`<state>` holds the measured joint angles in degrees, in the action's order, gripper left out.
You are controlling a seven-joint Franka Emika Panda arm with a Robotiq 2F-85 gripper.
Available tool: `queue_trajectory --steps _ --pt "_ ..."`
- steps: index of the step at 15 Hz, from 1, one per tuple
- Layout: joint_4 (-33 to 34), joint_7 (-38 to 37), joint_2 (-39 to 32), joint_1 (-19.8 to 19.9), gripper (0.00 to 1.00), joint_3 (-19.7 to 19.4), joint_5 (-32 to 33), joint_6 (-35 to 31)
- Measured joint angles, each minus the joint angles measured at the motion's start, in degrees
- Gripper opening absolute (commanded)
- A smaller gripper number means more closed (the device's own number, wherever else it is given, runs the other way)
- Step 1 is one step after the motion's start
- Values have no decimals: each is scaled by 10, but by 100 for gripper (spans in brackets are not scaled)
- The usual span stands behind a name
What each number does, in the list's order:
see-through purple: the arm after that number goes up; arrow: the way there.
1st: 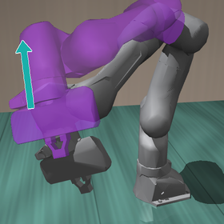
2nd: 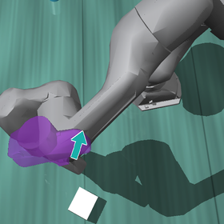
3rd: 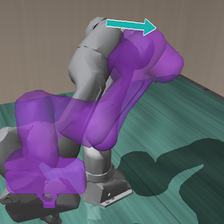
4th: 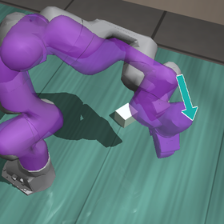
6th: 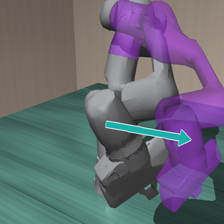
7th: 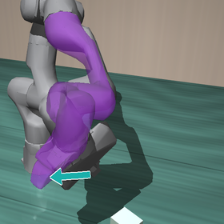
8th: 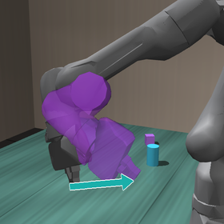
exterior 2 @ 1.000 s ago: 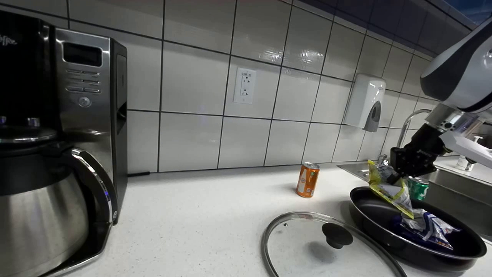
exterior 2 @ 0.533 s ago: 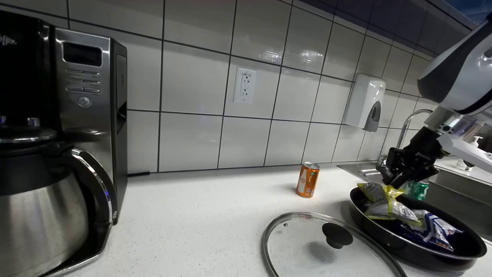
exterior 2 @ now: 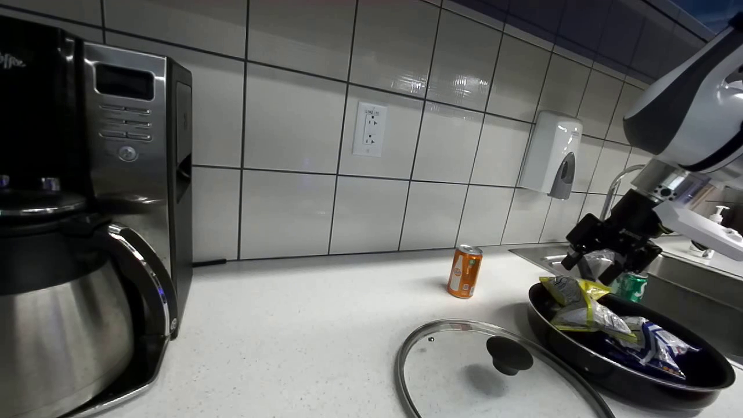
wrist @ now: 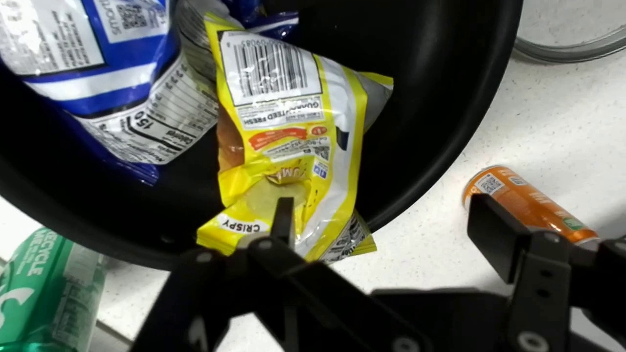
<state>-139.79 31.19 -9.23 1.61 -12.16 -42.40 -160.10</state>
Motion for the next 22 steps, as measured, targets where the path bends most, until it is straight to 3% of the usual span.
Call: queue_trajectory --steps 7,11,16,22 --pt "-4 -7 11 -41 100 0 145 13" --pt "-9 -3 37 -53 100 12 193 45" --pt "-15 28 72 -38 100 78 204 98" --pt "-29 52 88 -43 100 118 206 109"
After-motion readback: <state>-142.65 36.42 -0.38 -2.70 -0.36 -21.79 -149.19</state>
